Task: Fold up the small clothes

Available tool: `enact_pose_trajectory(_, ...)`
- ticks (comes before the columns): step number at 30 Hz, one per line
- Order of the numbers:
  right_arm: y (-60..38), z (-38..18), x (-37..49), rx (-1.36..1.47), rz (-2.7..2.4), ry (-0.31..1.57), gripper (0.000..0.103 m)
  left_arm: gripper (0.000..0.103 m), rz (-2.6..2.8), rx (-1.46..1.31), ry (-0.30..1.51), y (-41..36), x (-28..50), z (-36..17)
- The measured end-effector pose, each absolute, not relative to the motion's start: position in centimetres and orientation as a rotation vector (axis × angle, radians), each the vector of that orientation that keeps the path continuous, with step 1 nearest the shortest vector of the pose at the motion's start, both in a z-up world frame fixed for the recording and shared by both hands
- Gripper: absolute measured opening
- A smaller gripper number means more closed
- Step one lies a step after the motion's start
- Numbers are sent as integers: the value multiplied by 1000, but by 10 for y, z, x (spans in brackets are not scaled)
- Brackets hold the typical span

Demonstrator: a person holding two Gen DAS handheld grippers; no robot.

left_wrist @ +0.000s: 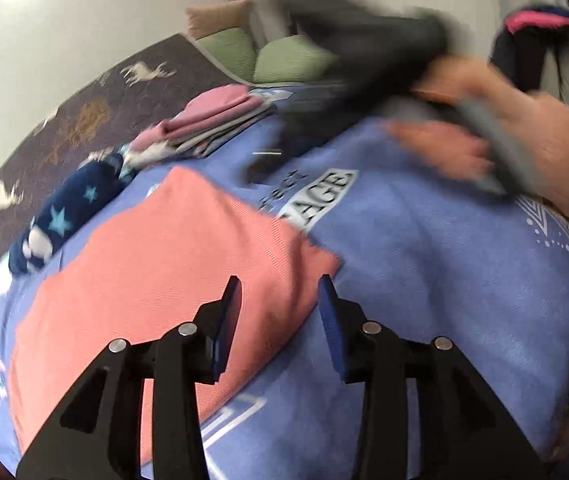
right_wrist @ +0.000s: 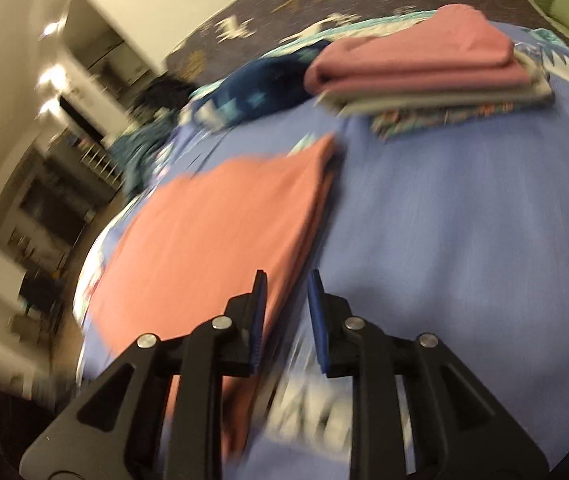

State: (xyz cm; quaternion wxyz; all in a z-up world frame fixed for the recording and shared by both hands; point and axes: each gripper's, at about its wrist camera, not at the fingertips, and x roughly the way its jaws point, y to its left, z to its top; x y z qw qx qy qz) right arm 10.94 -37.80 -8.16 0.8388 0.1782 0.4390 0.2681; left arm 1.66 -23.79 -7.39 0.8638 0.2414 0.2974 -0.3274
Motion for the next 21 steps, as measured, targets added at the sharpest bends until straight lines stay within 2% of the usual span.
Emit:
enact_pose_trajectory(4, -363, -89, 57, 376, 649, 957, 21, 40, -641, 384, 685, -211, 33, -71)
enact_pose_trajectory(6, -350, -98, 47, 330, 622, 985, 26, 42, -605, 356, 703, -201, 38, -72)
enact_pose_trajectory(7, -346, -103, 46, 321, 613, 995, 34, 43, -580, 349, 706, -195, 39, -73)
enact_pose_trajectory(9, -339, -107, 48, 331, 587, 990, 34, 46, -551, 331, 715, -186, 38, -73)
enact_pose_trajectory(11, -337, -101, 48, 354, 559, 983, 6, 47, -524, 300, 736, -177, 36, -75)
enact_pose_trajectory(13, -346, -81, 35, 391, 556, 907, 5, 48, -497, 267, 748, -165, 39, -77)
enact_pose_trajectory(15, -355, -71, 20, 385, 529, 874, 5, 55, -462, 240, 764, -154, 43, -79)
enact_pose_trajectory(17, -356, -88, 16, 360, 450, 960, 0, 55, -444, 235, 807, -148, 47, -84)
enact_pose_trajectory(19, -363, -114, 16, 399, 395, 1047, 0, 55, -448, 227, 820, -146, 49, -86)
enact_pose_trajectory(21, -374, -111, 10, 497, 397, 1019, 0, 55, -452, 234, 807, -145, 46, -85)
